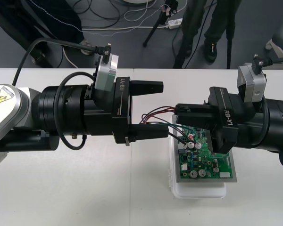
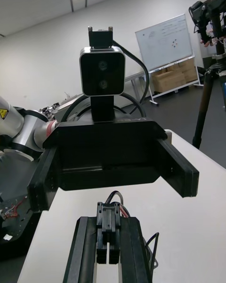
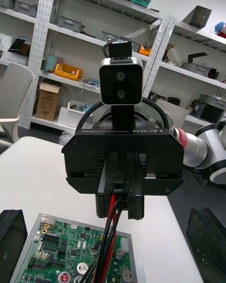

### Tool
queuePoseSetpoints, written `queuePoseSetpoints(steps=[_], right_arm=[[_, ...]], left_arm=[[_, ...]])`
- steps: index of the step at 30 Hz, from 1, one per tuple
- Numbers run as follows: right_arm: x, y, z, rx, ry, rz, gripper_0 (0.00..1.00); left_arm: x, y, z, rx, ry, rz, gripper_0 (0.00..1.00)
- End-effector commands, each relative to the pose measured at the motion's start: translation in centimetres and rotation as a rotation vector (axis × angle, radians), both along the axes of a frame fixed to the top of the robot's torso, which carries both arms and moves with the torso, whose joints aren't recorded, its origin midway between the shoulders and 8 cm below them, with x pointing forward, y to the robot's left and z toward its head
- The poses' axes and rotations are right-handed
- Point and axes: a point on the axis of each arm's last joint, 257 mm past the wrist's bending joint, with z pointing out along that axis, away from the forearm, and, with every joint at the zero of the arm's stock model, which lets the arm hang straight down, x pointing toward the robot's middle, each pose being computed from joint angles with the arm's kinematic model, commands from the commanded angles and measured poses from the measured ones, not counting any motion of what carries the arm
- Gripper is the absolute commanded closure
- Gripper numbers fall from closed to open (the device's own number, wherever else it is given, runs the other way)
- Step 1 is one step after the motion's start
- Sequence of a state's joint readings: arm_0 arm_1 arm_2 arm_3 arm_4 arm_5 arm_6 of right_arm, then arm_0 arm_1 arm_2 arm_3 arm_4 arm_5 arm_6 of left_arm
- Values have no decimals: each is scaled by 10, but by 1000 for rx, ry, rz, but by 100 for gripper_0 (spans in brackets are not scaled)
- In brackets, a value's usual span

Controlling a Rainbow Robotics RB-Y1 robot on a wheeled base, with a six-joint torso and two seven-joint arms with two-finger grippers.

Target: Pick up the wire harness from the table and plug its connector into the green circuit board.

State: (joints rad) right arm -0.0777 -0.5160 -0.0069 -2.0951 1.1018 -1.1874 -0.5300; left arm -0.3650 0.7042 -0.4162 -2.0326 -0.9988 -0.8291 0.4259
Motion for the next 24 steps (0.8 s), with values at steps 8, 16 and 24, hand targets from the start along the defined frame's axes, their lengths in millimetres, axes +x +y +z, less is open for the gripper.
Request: queuePoseSetpoints(steps=[8,16,24], right_arm=[[-7,18,17,39,2,26,100],[-6,18,18,44,6,22,100],[-4,17,18,49,11,15,100]], left_arm=[[-1,-12,11,-20,99,-14,0],[-1,-12,10,-3,104,-18,0],[-1,-12,13,14,94,-25,0]])
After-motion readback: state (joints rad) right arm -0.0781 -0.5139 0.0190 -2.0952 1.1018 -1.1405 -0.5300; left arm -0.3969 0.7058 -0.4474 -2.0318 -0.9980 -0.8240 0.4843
